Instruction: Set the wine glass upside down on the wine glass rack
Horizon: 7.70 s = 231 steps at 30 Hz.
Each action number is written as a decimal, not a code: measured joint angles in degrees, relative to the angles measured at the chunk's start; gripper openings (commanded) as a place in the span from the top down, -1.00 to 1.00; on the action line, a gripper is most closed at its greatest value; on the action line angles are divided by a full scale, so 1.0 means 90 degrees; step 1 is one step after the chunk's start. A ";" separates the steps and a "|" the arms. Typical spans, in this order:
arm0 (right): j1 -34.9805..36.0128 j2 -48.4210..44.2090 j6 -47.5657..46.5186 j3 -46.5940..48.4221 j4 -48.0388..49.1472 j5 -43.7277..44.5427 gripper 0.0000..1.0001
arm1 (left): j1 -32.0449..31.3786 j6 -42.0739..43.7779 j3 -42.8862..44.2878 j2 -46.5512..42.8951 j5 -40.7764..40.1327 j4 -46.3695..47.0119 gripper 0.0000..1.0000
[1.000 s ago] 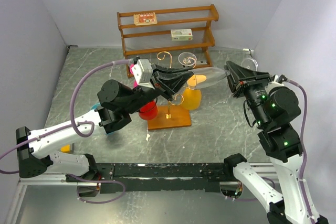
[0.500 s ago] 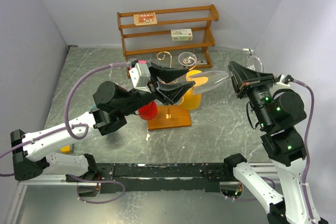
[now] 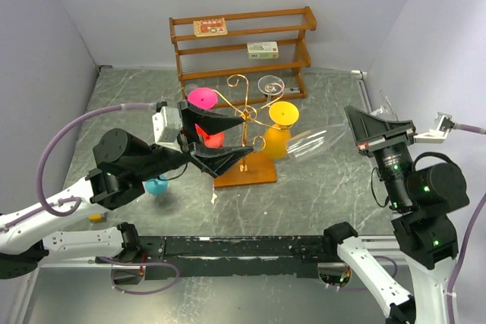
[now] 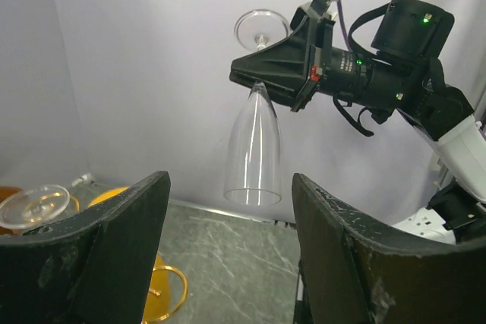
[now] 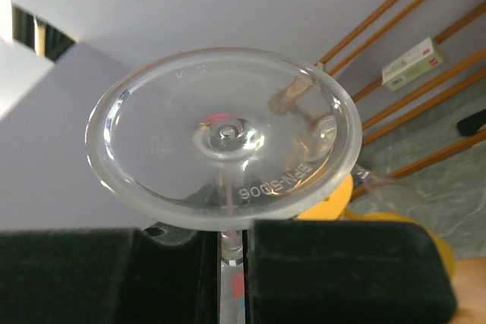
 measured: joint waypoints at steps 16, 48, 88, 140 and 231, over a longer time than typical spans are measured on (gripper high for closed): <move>0.0000 0.0080 -0.4869 0.0469 -0.0143 -0.3616 1.00 | 0.0000 -0.2106 0.0376 0.0525 0.0257 -0.0245 -0.49; 0.0000 0.0384 -0.6649 -0.0325 -0.0838 -0.6895 1.00 | 0.0000 -0.6747 0.0542 0.2302 0.0954 0.1377 0.05; -0.0005 0.0015 -0.6108 -0.0882 -0.0308 -0.6734 0.52 | 0.0015 -0.7783 0.1290 0.2249 0.0563 -0.1020 0.86; -0.0005 -0.0041 -0.5578 -0.1508 0.0304 -0.6137 -0.08 | 0.0595 -0.8048 0.0614 0.1943 0.0908 -0.0852 0.86; -0.0005 -0.0714 -0.5537 -0.0784 -0.0284 -0.3779 -0.33 | 0.1348 -0.6407 0.0831 0.1379 -0.0274 -0.2788 0.82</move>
